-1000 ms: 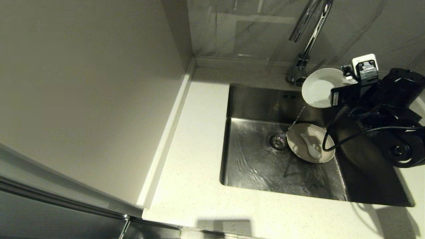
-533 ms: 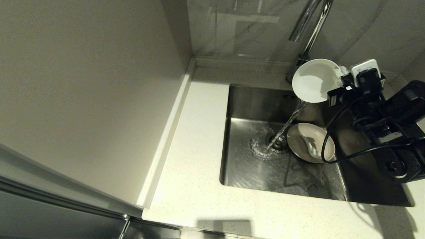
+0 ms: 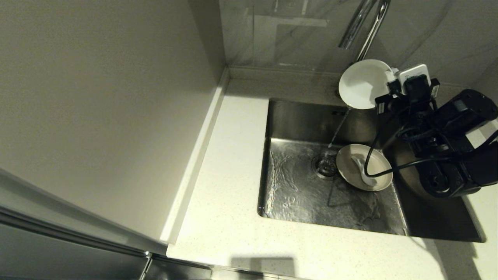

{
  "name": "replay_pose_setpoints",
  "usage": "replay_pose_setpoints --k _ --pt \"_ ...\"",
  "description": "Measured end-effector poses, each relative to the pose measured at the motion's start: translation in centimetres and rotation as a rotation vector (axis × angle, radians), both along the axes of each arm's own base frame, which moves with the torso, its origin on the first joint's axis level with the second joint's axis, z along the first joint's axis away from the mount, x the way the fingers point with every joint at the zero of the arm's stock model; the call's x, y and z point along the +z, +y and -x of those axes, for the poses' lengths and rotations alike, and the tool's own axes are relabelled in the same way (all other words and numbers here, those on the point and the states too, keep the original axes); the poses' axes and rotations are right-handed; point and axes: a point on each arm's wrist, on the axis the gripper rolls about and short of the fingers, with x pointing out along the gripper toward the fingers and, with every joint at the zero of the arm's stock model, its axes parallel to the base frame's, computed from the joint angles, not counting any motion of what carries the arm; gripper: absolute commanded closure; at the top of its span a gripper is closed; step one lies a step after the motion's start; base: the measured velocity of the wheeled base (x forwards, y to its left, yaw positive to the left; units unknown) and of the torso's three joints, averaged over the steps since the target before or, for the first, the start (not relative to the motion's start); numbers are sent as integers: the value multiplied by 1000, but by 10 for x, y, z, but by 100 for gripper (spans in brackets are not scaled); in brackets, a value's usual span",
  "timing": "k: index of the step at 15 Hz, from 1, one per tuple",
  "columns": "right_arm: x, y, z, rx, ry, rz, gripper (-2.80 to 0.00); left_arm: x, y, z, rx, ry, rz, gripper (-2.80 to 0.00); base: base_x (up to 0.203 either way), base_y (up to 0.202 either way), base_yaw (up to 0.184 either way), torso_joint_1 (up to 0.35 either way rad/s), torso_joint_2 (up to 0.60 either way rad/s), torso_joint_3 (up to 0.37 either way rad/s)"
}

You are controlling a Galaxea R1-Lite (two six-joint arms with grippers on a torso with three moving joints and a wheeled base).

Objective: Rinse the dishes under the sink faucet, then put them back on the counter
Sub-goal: Put a bowl back to the table from the sink

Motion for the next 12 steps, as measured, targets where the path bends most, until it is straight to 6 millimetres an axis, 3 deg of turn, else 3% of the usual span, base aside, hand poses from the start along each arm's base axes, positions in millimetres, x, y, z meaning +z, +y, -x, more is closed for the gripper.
replay_pose_setpoints --k 5,12 --pt "41 -23 -5 -88 -161 -34 0 0 0 0 0 0 0 0 0 0 0 0 0 0" --pt "96 -60 9 -170 -368 32 0 0 0 0 0 0 0 0 0 0 0 0 0 0"
